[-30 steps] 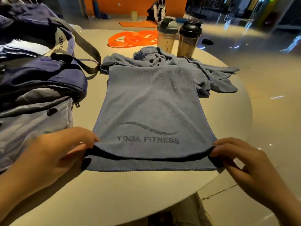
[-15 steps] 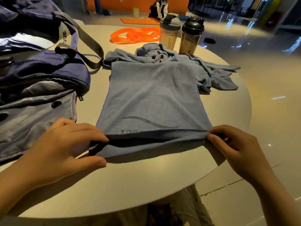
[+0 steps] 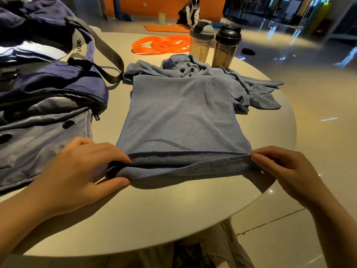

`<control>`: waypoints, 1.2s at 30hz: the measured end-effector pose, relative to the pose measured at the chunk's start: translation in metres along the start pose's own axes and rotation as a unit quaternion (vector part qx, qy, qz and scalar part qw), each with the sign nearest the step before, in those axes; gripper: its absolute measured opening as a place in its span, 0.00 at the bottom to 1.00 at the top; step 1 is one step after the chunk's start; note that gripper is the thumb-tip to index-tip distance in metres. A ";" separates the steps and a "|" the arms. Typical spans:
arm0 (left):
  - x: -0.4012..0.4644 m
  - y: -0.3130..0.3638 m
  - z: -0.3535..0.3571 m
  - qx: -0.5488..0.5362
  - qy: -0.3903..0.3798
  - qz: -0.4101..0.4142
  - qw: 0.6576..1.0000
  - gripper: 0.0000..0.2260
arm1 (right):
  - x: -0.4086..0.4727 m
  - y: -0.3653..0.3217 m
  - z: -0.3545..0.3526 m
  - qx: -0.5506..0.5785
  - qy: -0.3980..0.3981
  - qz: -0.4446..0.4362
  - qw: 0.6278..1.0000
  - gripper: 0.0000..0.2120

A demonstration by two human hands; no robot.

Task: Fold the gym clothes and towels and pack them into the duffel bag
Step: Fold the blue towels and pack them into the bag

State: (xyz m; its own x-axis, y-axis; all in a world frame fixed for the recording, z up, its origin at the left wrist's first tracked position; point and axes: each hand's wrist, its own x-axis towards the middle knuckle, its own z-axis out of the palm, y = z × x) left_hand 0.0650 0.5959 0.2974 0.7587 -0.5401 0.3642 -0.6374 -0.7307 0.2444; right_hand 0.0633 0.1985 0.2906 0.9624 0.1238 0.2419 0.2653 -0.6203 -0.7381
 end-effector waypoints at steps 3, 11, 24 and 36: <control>0.001 0.001 0.000 0.008 -0.006 0.002 1.000 0.19 | 0.003 -0.006 0.002 0.031 0.036 -0.015 0.999 0.17; 0.012 0.002 0.005 0.002 0.048 -0.041 0.998 0.16 | 0.013 -0.006 0.011 0.046 0.072 -0.028 0.996 0.05; 0.026 -0.004 -0.005 -0.431 0.056 -0.290 0.853 0.10 | 0.024 -0.016 -0.019 0.040 0.047 -0.035 0.997 0.07; 0.062 0.003 -0.079 -0.156 0.142 -0.069 0.975 0.10 | 0.059 -0.069 -0.062 0.015 0.108 -0.081 0.991 0.06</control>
State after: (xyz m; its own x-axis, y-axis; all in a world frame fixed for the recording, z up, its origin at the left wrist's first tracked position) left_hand 0.0994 0.5940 0.3918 0.8006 -0.2756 0.5320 -0.5754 -0.6011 0.5546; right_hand 0.0975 0.2006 0.3953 0.8724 0.0495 0.4862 0.4208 -0.5818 -0.6960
